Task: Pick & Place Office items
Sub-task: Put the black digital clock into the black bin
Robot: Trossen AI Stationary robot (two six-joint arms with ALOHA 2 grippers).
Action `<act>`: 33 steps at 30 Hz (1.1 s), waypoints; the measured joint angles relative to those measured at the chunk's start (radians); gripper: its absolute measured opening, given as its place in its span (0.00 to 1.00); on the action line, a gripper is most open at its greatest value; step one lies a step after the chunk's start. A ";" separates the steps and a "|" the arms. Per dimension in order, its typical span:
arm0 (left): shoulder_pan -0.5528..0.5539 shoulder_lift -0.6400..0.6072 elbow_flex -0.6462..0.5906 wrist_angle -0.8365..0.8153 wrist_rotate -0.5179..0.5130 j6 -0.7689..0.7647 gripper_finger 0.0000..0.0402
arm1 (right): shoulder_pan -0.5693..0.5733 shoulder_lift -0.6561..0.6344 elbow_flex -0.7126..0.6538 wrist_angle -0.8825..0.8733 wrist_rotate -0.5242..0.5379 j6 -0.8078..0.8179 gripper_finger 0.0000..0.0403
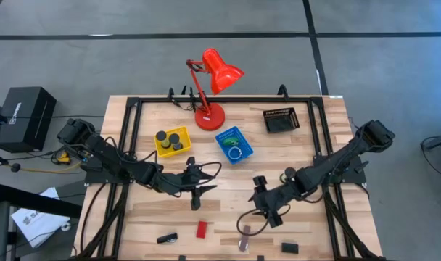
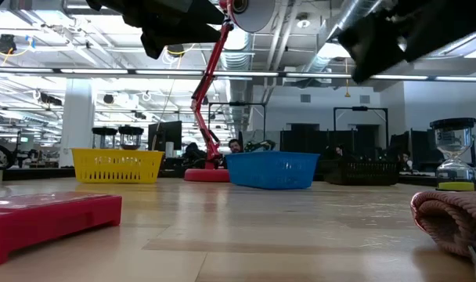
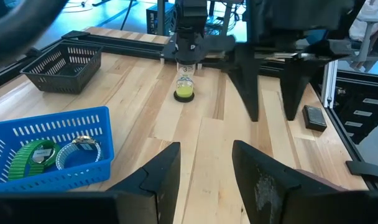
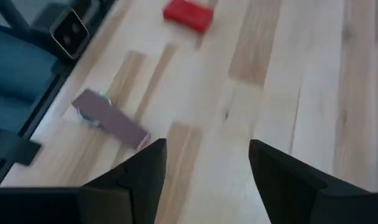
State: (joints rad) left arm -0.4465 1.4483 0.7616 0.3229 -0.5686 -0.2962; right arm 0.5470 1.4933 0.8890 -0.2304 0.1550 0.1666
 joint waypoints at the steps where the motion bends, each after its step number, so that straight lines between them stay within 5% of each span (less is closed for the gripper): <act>1: 0.000 0.000 0.000 0.000 0.000 0.000 0.35 | 0.008 0.000 0.000 -0.021 0.000 0.031 0.55; 12: 0.004 0.000 0.000 0.000 0.000 0.001 0.35 | 0.150 0.000 0.000 -0.117 -0.107 0.376 0.52; 24: 0.022 0.000 0.000 0.005 0.000 0.019 0.35 | 0.378 0.000 0.000 -0.066 -0.106 0.858 0.46; 33: 0.054 0.000 0.000 0.021 0.000 0.140 0.35 | 0.438 0.001 0.000 -0.083 -0.093 0.978 0.51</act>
State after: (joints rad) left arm -0.3925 1.4483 0.7612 0.3442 -0.5686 -0.1566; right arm 0.9855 1.4940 0.8886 -0.3138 0.0624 1.1442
